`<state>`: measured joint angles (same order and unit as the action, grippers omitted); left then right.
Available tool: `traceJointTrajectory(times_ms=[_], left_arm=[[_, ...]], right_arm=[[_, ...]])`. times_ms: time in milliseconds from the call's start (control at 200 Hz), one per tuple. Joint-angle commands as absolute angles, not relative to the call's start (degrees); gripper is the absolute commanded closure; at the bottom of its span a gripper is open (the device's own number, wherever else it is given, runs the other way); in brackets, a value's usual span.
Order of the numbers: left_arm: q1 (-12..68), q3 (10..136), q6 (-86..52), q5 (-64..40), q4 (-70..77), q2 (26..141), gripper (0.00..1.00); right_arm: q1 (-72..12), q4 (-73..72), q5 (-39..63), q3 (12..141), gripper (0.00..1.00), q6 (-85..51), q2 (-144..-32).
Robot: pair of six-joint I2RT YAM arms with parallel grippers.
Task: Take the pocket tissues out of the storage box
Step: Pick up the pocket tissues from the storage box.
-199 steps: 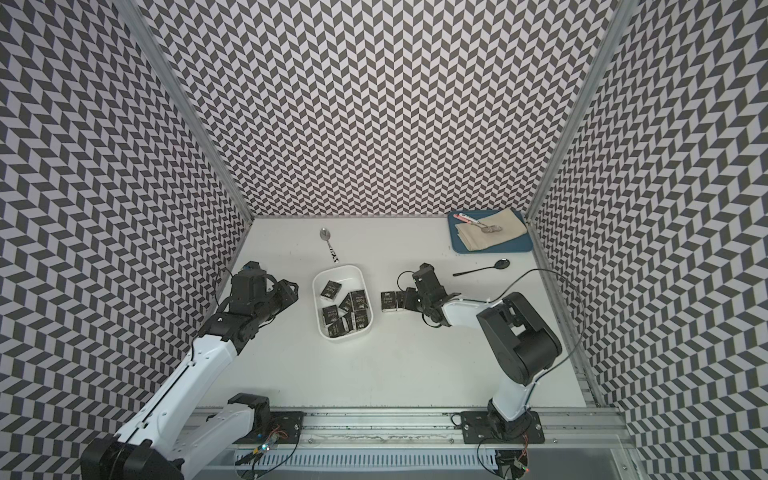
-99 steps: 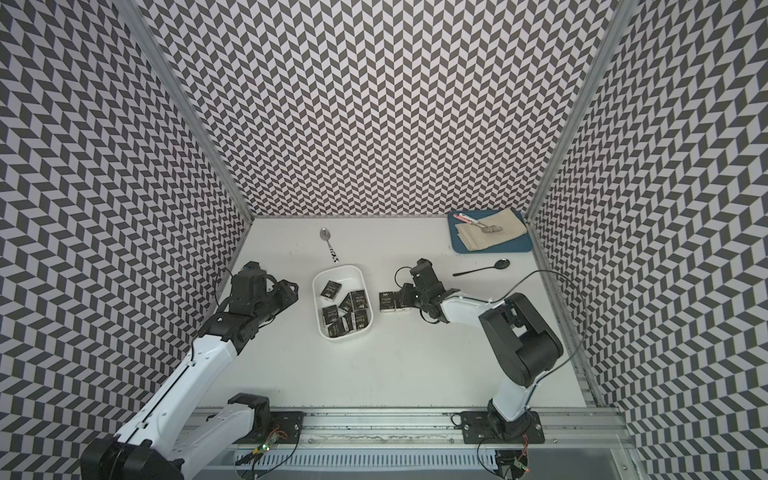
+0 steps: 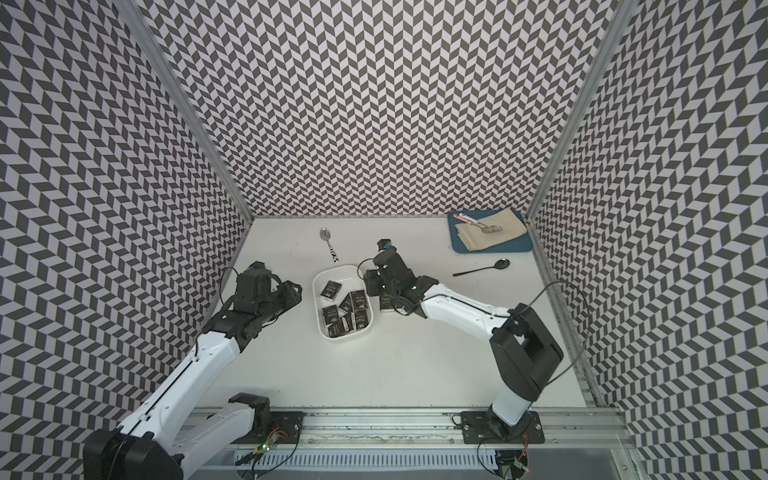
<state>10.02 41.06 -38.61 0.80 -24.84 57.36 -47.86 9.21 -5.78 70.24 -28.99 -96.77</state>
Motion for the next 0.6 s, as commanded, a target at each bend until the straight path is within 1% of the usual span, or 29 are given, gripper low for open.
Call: traceJointTrajectory(times_ms=[0, 270, 596], left_arm=[[10.0, 42.6, -38.4, 1.6, -25.1, 57.9, 0.52], [7.5, 42.6, -38.1, -0.4, -25.7, 56.9, 0.51], [7.3, 41.8, -38.3, -1.2, -25.2, 56.6, 0.51]], right_arm=[[-51.7, 13.3, -12.0, 73.0, 0.53, -28.4, -100.6], [-55.8, 16.8, -15.3, 77.9, 0.52, -28.8, -108.7], [-57.2, 17.2, -17.2, 79.5, 0.51, -28.7, -112.5]])
